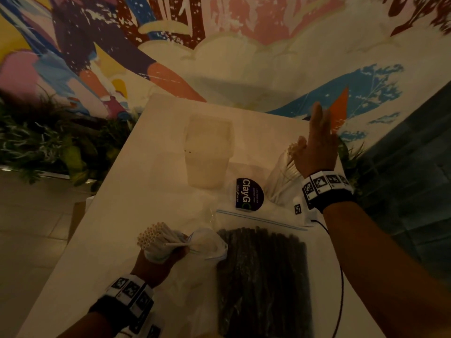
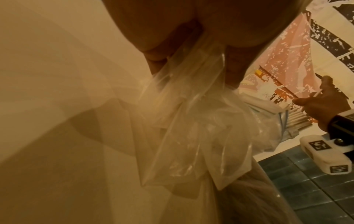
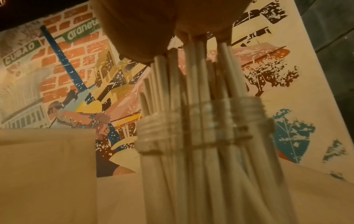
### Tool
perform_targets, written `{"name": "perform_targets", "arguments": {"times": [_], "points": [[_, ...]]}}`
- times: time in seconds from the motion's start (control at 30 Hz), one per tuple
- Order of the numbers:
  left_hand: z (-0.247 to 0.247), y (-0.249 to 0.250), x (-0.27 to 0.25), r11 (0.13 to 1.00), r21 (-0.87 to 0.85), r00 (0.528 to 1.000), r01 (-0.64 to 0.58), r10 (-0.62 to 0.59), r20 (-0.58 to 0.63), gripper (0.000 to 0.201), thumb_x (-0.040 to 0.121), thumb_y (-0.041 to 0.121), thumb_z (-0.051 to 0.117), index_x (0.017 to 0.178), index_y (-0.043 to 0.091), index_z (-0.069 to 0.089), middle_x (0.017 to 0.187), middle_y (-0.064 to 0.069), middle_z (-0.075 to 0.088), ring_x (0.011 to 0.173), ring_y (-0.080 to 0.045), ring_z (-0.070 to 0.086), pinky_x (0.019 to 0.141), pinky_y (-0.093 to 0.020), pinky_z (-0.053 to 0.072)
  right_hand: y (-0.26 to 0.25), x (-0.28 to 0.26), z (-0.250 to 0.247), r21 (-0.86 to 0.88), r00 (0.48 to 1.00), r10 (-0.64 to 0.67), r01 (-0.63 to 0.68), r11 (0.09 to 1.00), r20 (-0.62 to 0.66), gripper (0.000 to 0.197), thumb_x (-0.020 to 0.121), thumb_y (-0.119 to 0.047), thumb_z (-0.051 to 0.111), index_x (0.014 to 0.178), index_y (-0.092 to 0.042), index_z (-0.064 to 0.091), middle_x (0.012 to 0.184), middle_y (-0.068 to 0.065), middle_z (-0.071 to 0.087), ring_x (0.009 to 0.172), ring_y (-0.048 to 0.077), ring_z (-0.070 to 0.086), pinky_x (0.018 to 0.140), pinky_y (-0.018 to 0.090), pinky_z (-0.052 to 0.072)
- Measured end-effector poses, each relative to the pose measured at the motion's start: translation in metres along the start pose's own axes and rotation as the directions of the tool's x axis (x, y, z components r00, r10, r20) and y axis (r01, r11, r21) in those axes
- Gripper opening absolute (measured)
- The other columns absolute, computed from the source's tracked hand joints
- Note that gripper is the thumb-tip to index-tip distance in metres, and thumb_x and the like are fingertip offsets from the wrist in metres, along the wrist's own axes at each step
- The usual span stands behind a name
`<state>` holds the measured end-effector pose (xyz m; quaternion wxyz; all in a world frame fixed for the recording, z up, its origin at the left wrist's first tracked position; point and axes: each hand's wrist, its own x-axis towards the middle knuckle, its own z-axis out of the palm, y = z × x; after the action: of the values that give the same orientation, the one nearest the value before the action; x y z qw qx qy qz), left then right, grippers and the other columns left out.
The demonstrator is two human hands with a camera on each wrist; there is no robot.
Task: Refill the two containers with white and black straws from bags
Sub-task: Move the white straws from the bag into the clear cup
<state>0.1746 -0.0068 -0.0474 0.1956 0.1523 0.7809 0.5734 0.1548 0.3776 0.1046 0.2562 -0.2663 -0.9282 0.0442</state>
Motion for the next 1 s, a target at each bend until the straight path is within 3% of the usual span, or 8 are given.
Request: {"name": "perform_targets", "arguments": {"times": [0.13, 0.2, 0.33, 0.47, 0.67, 0.83, 0.93, 1.0], "points": [[-0.002, -0.001, 0.000, 1.000, -0.003, 1.000, -0.018, 0.018, -0.001, 0.024, 0.064, 0.050, 0.067, 0.088, 0.051, 0.065, 0.098, 0.022, 0.065, 0.090, -0.002, 0.062, 0.086, -0.042, 0.052, 0.009, -0.005, 0.002, -0.036, 0.995, -0.057, 0.055, 0.998, -0.078, 0.053, 0.095, -0.030, 0.047, 0.146, -0.027, 0.033, 0.154, 0.020, 0.028, 0.129, 0.043, 0.043, 0.102, 0.059, 0.036], [-0.002, -0.003, 0.001, 1.000, -0.007, 1.000, -0.025, 0.025, 0.005, 0.023, 0.066, 0.049, 0.066, 0.089, 0.048, 0.066, 0.098, 0.020, 0.066, 0.088, -0.002, 0.062, 0.086, -0.042, 0.053, 0.013, -0.007, 0.004, -0.143, 0.999, -0.025, 0.031, 0.989, 0.039, 0.049, 0.096, -0.048, 0.032, 0.137, -0.027, 0.048, 0.153, 0.018, 0.029, 0.135, 0.042, 0.035, 0.105, 0.062, 0.027], [0.002, 0.007, 0.001, 0.999, -0.005, 0.999, -0.038, 0.038, 0.020, 0.025, 0.068, 0.036, 0.067, 0.080, 0.058, 0.064, 0.091, 0.032, 0.065, 0.084, 0.008, 0.060, 0.079, -0.023, 0.049, 0.015, 0.002, 0.000, -0.200, 0.879, 0.239, -0.169, 0.965, 0.412, 0.065, 0.096, -0.060, 0.011, 0.141, -0.024, 0.041, 0.157, 0.010, 0.021, 0.142, 0.036, 0.020, 0.113, 0.061, 0.012], [0.001, 0.011, 0.001, 0.999, -0.018, 0.999, -0.034, 0.035, 0.018, 0.021, 0.061, 0.054, 0.061, 0.082, 0.055, 0.065, 0.092, 0.029, 0.066, 0.085, 0.004, 0.061, 0.078, -0.022, 0.049, 0.011, 0.005, -0.001, -0.152, 0.890, 0.221, -0.173, 0.973, 0.398, 0.073, 0.090, -0.066, 0.035, 0.146, -0.021, 0.028, 0.157, 0.013, 0.019, 0.142, 0.036, 0.021, 0.110, 0.055, 0.022], [0.000, 0.005, 0.001, 1.000, -0.015, 1.000, -0.009, 0.009, 0.001, 0.025, 0.061, 0.056, 0.063, 0.085, 0.050, 0.066, 0.097, 0.018, 0.066, 0.087, -0.004, 0.063, 0.084, -0.043, 0.053, 0.001, -0.010, 0.013, 0.024, 0.947, 0.225, -0.236, 0.971, 0.232, 0.039, 0.094, -0.024, 0.045, 0.131, -0.015, 0.051, 0.134, 0.017, 0.051, 0.122, 0.038, 0.044, 0.095, 0.045, 0.040], [0.000, 0.006, 0.000, 0.999, -0.029, 0.999, 0.036, -0.036, -0.023, 0.037, 0.055, 0.067, 0.069, 0.087, 0.046, 0.067, 0.088, 0.005, 0.070, 0.086, -0.010, 0.064, 0.085, -0.046, 0.052, 0.003, -0.006, 0.011, -0.122, 0.902, 0.181, -0.144, 0.982, 0.393, 0.052, 0.100, -0.035, 0.030, 0.146, -0.011, 0.026, 0.152, 0.011, 0.028, 0.138, 0.034, 0.024, 0.108, 0.055, 0.029], [0.000, 0.010, 0.002, 0.999, 0.011, 0.999, 0.041, -0.041, 0.011, 0.020, 0.070, 0.037, 0.073, 0.083, 0.051, 0.066, 0.090, 0.015, 0.068, 0.084, -0.006, 0.062, 0.085, -0.046, 0.052, 0.005, 0.002, 0.005, -0.240, 0.792, 0.286, -0.181, 0.954, 0.539, 0.070, 0.095, -0.064, 0.016, 0.151, -0.022, 0.010, 0.161, 0.008, 0.003, 0.146, 0.037, 0.001, 0.113, 0.064, 0.003], [0.000, 0.012, 0.002, 0.999, 0.002, 0.999, 0.044, -0.044, 0.015, 0.026, 0.073, 0.029, 0.074, 0.082, 0.051, 0.065, 0.091, 0.020, 0.067, 0.085, -0.004, 0.062, 0.086, -0.044, 0.052, 0.000, -0.001, -0.002, -0.225, 0.833, 0.288, -0.202, 0.953, 0.472, 0.078, 0.091, -0.070, 0.015, 0.152, -0.022, 0.008, 0.161, 0.013, -0.003, 0.146, 0.040, -0.005, 0.112, 0.066, -0.002]]}}
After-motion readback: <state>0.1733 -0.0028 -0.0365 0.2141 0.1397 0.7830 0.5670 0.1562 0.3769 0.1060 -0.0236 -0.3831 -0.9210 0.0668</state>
